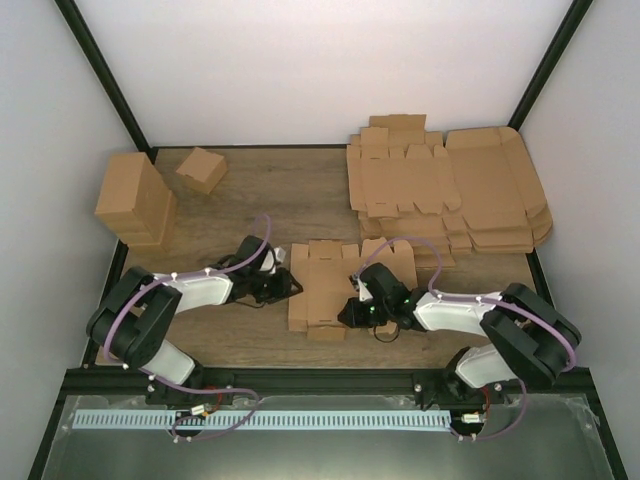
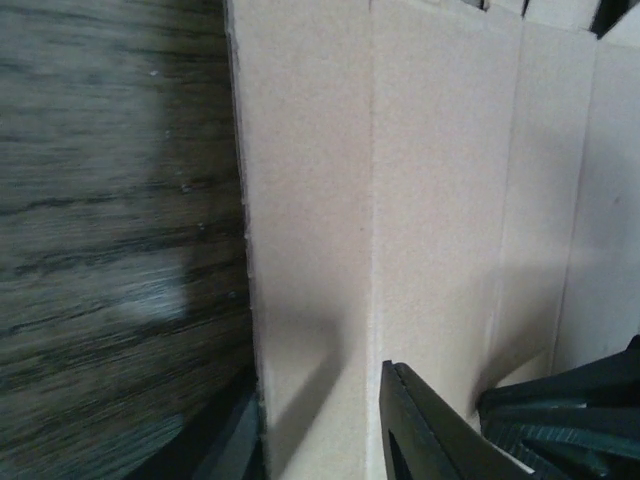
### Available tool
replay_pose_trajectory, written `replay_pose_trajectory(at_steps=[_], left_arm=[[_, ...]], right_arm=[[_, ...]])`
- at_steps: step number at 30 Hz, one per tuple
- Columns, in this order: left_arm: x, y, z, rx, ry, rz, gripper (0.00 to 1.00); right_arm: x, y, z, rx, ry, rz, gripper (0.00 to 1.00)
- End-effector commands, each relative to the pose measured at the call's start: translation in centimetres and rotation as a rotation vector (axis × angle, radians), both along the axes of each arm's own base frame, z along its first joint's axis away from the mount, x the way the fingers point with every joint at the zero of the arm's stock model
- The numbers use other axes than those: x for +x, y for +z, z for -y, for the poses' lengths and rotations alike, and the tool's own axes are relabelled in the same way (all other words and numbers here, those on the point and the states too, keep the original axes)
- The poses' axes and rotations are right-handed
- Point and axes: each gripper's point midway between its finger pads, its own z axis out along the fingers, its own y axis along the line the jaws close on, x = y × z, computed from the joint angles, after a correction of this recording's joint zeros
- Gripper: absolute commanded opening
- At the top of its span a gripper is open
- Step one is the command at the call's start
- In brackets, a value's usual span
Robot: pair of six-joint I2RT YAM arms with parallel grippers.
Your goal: Fold the paper box
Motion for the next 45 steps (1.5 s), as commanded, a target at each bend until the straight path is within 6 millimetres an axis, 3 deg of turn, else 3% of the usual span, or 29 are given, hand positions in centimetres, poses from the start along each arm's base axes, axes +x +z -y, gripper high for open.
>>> replay_pose_trajectory(at_steps=[1,6,8,12,17,20,25,29,34,35,39,45], left_arm=[[-0.2,0.0,0.0,0.020,-0.011,-0.015,0.26],[0.0,-0.2,0.0,0.042,-0.020,-0.025,0.10],[0.6,0.0,-0.4,0.092,-0.038,0.001,0.04],[1.4,-0.1,-1.8,0.229,-0.079,0.025,0.04],[1.1,-1.2,-1.9,0.278,-0.183,0.004,0.04],[0.9,-1.8,-1.3,0.255,-0.223,-0.013,0.04],[1.5,-1.7,-1.1,0.265,-0.225,-0.005,0.04],[1.7,-1.5,-1.9,0.309,-0.197,0.003,0.16],[1.5,0.6,-3.2,0.324,-0.137,0.085,0.55],[1.3,1.2,-3.4,0.312,-0.126,0.103,0.58],[-0.2,3.6,-2.8,0.202,-0.123,0.192,0.58],[-3.8,7.9,-0.8,-0.154,-0.143,0.432,0.59]], right_arm=[[0.1,0.5,-0.7,0.041,0.018,-0.002,0.09],[-0.2,2.0,-1.6,0.098,0.101,0.052,0.09],[-0.1,3.1,-1.6,0.108,0.136,0.107,0.13],[-0.1,6.1,-1.3,0.145,0.203,0.270,0.26],[-2.9,9.2,-2.5,0.330,0.394,0.372,0.44],[-3.5,9.3,-3.1,0.331,0.444,0.440,0.54],[-2.1,8.3,-3.9,0.227,0.464,0.536,0.62],[-1.3,7.6,-4.5,0.209,0.479,0.568,0.64],[-1.2,6.4,-5.0,0.201,0.507,0.556,0.58],[-1.4,6.4,-5.1,0.211,0.515,0.556,0.55],[-2.3,6.7,-5.2,0.263,0.543,0.557,0.52],[-2.9,6.1,-5.4,0.282,0.582,0.549,0.49]])
